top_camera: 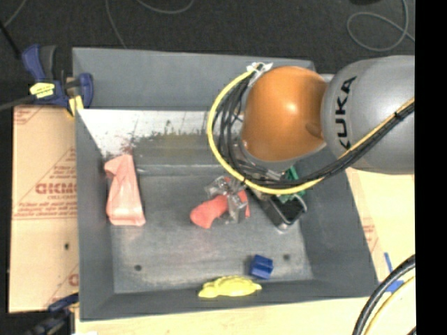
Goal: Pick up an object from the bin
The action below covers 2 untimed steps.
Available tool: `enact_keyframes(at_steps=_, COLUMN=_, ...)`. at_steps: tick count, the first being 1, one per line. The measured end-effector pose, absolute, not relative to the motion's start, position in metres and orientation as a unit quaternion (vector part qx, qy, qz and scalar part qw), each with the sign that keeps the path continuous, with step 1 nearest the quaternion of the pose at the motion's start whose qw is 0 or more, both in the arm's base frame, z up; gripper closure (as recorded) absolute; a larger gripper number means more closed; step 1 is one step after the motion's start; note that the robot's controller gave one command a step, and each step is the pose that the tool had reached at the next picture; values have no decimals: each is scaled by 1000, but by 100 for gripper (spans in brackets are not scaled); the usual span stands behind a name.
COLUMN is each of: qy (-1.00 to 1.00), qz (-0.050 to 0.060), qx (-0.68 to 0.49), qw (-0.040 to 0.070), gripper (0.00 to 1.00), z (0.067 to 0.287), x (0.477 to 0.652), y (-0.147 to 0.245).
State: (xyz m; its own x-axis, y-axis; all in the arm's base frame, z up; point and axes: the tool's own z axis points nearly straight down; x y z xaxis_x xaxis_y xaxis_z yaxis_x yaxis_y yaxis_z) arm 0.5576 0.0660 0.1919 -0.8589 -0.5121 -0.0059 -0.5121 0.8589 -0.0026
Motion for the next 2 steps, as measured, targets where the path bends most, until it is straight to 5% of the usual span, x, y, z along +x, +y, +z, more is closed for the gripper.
enact_keyframes(at_steps=1, qy=964, qz=0, qx=-265, qw=3, gripper=100, z=192, x=558, y=66)
enact_keyframes(at_steps=2, qy=964, qz=0, qx=-267, qw=5, gripper=100, z=307, x=561, y=42)
